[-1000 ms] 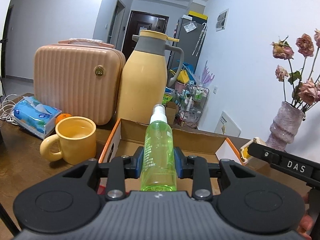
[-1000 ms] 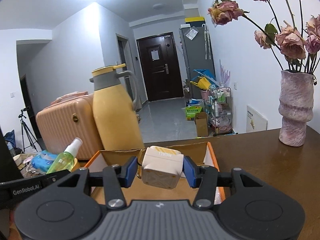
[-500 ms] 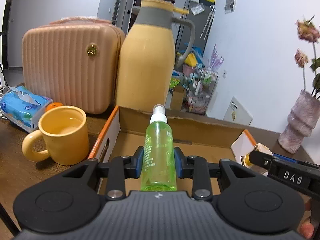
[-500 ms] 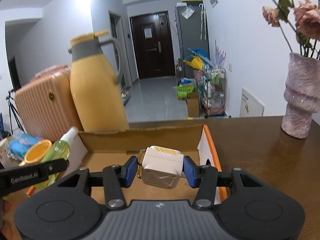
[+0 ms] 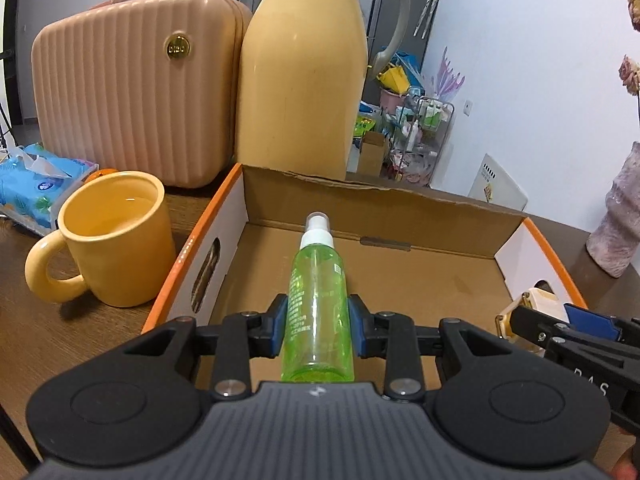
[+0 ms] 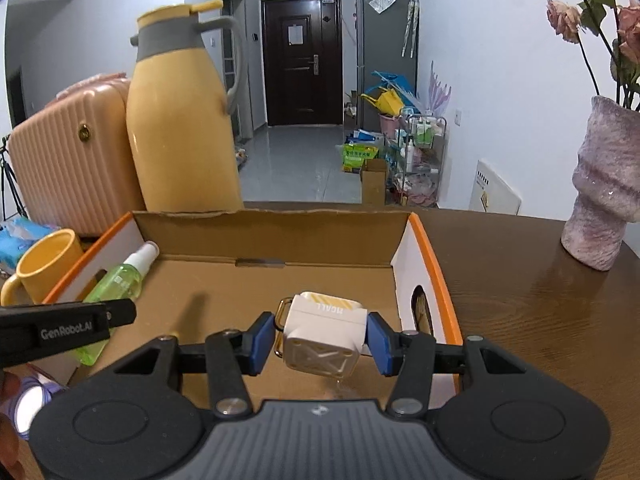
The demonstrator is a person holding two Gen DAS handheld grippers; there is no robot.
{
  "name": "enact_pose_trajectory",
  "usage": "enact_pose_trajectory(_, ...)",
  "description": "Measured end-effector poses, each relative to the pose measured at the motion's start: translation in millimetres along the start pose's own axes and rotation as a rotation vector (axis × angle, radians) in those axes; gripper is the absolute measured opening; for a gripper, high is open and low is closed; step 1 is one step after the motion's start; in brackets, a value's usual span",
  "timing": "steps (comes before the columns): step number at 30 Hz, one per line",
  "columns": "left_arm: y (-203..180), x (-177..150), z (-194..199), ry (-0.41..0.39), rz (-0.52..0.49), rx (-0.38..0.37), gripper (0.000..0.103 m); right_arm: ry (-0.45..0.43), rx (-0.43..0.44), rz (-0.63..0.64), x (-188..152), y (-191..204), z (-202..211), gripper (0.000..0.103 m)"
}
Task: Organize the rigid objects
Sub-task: 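Lower both held objects into the box and open both tools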
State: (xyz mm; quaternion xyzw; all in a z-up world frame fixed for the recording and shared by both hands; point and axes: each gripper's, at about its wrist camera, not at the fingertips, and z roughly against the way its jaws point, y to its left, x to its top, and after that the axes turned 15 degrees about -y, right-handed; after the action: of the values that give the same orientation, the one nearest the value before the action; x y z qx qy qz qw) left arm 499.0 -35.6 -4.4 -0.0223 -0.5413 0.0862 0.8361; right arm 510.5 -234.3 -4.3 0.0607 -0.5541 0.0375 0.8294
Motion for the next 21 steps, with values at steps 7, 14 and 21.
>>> enact_pose_trajectory(7,-3,2,7,-0.041,-0.043,0.040,0.076,0.035,0.005,-0.010,-4,-3,-4,0.056)
enact_pose_trajectory(14,-4,10,26,-0.120,-0.066,0.080,0.103,-0.014,-0.004,-0.004,5,-6,10,0.100)
enact_pose_trajectory(21,-2,16,36,-0.154,-0.051,0.092,0.103,-0.059,0.014,-0.009,13,-8,28,0.103)
